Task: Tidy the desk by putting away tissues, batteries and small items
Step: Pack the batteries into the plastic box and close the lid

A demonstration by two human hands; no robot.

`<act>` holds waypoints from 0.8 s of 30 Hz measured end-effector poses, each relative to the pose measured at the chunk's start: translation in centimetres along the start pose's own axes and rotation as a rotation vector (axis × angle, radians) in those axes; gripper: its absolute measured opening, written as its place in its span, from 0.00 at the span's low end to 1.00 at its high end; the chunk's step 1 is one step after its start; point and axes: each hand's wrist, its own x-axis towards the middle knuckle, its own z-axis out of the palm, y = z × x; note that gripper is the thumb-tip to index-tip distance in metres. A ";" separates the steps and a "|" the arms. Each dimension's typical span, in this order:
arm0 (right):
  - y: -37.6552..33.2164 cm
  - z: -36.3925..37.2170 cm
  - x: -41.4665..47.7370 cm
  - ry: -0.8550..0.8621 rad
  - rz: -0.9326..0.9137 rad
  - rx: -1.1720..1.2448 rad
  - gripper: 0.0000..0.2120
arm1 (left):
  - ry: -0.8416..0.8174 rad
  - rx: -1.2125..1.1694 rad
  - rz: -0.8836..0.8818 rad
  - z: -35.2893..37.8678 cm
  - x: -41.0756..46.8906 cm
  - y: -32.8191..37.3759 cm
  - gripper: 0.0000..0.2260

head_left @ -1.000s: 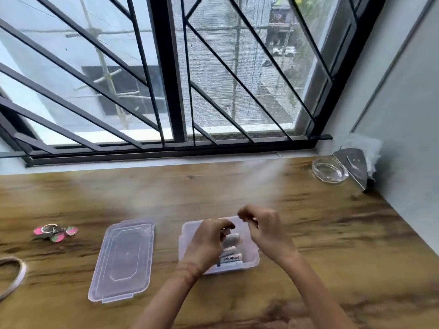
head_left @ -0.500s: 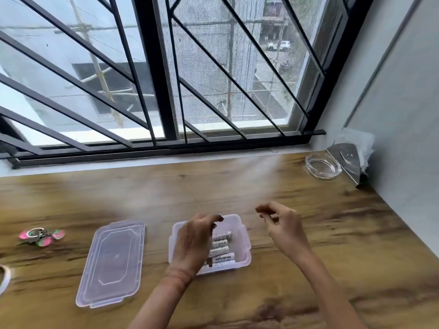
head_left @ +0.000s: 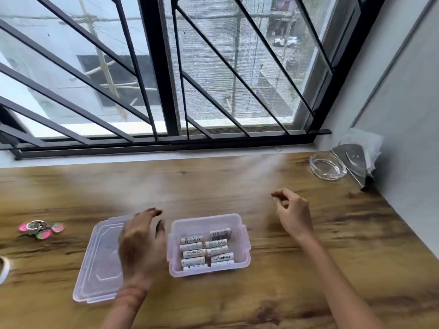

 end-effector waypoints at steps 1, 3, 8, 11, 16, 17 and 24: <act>-0.3 0.2 -0.2 0.006 -0.011 0.010 0.05 | 0.009 0.030 -0.075 -0.3 0.0 -0.8 0.12; -1.2 0.6 -0.8 0.013 -0.048 0.027 0.06 | -0.033 0.107 -0.251 -0.7 0.1 -2.7 0.16; -4.1 1.8 -1.8 0.014 -0.161 0.046 0.06 | -0.398 0.310 -0.578 -1.4 0.0 -6.0 0.47; -5.4 2.4 -2.4 0.008 -0.229 0.064 0.06 | -0.404 0.327 -0.617 -1.7 -0.2 -6.2 0.51; -7.4 2.7 -3.7 0.003 -0.342 0.087 0.06 | -0.297 0.239 -0.582 -2.5 -0.3 -5.6 0.50; -7.9 2.8 -4.0 0.003 -0.359 0.100 0.06 | -0.268 0.194 -0.555 -2.9 -0.1 -5.3 0.50; -12.4 2.8 -6.5 -0.396 -0.152 0.543 0.07 | -0.296 -0.620 -0.457 -5.4 2.7 0.9 0.58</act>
